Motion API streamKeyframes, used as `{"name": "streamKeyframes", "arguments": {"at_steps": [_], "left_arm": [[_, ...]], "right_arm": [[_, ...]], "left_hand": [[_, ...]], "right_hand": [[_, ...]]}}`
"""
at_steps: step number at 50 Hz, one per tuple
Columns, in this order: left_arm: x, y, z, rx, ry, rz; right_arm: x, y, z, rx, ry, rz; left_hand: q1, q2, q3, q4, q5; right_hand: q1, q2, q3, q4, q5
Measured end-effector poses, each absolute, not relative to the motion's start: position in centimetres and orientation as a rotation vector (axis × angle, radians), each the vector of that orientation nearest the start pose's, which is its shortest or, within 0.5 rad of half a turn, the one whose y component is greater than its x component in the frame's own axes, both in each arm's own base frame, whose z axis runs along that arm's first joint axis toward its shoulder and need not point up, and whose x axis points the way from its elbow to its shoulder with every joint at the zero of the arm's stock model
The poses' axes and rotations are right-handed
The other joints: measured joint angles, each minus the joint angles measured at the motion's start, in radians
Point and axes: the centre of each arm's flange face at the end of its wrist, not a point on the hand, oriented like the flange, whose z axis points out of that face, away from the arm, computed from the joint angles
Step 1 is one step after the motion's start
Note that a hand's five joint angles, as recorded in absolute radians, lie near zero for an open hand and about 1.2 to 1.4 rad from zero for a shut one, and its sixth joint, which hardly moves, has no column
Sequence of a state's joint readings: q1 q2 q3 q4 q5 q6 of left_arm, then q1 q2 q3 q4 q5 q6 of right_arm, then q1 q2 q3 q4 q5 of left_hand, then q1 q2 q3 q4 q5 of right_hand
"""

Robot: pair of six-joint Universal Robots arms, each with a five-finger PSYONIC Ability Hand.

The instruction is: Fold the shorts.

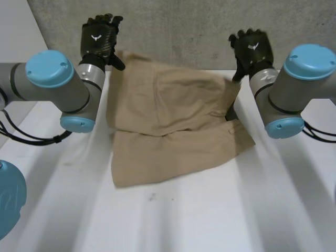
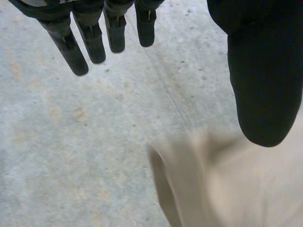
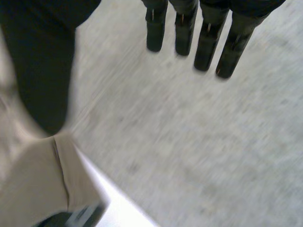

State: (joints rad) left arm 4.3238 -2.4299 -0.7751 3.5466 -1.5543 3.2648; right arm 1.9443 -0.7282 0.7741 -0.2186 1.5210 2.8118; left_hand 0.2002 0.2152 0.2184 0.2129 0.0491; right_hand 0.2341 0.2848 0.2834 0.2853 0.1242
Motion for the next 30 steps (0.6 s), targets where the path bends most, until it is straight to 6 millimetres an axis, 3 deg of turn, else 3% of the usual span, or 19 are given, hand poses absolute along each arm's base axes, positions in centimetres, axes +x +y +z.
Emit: {"name": "streamKeyframes", "arguments": {"at_steps": [2, 6, 14, 18, 20, 21, 26, 27, 30], "left_arm": [[-31.9, -42.2, 24.2, 0.541, 1.902, -2.736], [-31.8, -41.6, 24.1, 0.557, 1.922, -2.724], [-30.8, -39.2, 24.7, 0.573, 1.985, -2.672], [-29.7, -36.5, 24.6, 0.595, 2.072, -2.594], [-29.7, -36.5, 24.6, 0.595, 2.072, -2.594], [-29.0, -34.1, 24.0, 0.624, 2.165, -2.508], [-28.1, -29.2, 22.5, 0.705, 2.346, -2.328], [-28.1, -29.2, 22.5, 0.705, 2.346, -2.328], [-27.5, -24.5, 20.8, 0.797, 2.498, -2.148]], "right_arm": [[31.1, -41.4, 22.3, -0.797, 1.921, -2.287], [31.0, -40.5, 21.8, -0.851, 1.993, -2.219], [30.0, -37.6, 22.9, -0.898, 2.051, -2.144], [29.0, -35.5, 23.3, -0.922, 2.089, -2.098], [29.0, -35.5, 23.3, -0.922, 2.089, -2.098], [28.2, -33.8, 23.2, -0.950, 2.127, -2.055], [26.9, -31.5, 22.1, -1.026, 2.184, -1.970], [26.9, -31.5, 22.1, -1.026, 2.184, -1.970], [25.7, -30.0, 20.3, -1.114, 2.219, -1.869]], "left_hand": [[-0.001, -0.016, -0.009, -0.011, -0.005], [-0.001, -0.017, -0.009, -0.011, -0.005], [-0.001, -0.017, -0.009, -0.011, -0.005], [-0.001, -0.017, -0.009, -0.011, -0.005], [-0.001, -0.017, -0.009, -0.011, -0.005], [-0.001, -0.017, -0.009, -0.011, -0.005], [0.030, 0.019, 0.013, 0.016, 0.013], [0.030, 0.019, 0.013, 0.016, 0.013], [0.116, 0.097, 0.091, 0.101, 0.093]], "right_hand": [[-0.037, -0.069, -0.071, -0.058, -0.064], [-0.037, -0.072, -0.074, -0.058, -0.065], [-0.037, -0.072, -0.074, -0.058, -0.065], [-0.037, -0.072, -0.074, -0.058, -0.065], [-0.037, -0.072, -0.074, -0.058, -0.065], [-0.037, -0.072, -0.074, -0.058, -0.065], [0.003, -0.016, -0.017, -0.013, -0.019], [0.003, -0.016, -0.017, -0.013, -0.019], [0.220, 0.245, 0.241, 0.237, 0.210]]}}
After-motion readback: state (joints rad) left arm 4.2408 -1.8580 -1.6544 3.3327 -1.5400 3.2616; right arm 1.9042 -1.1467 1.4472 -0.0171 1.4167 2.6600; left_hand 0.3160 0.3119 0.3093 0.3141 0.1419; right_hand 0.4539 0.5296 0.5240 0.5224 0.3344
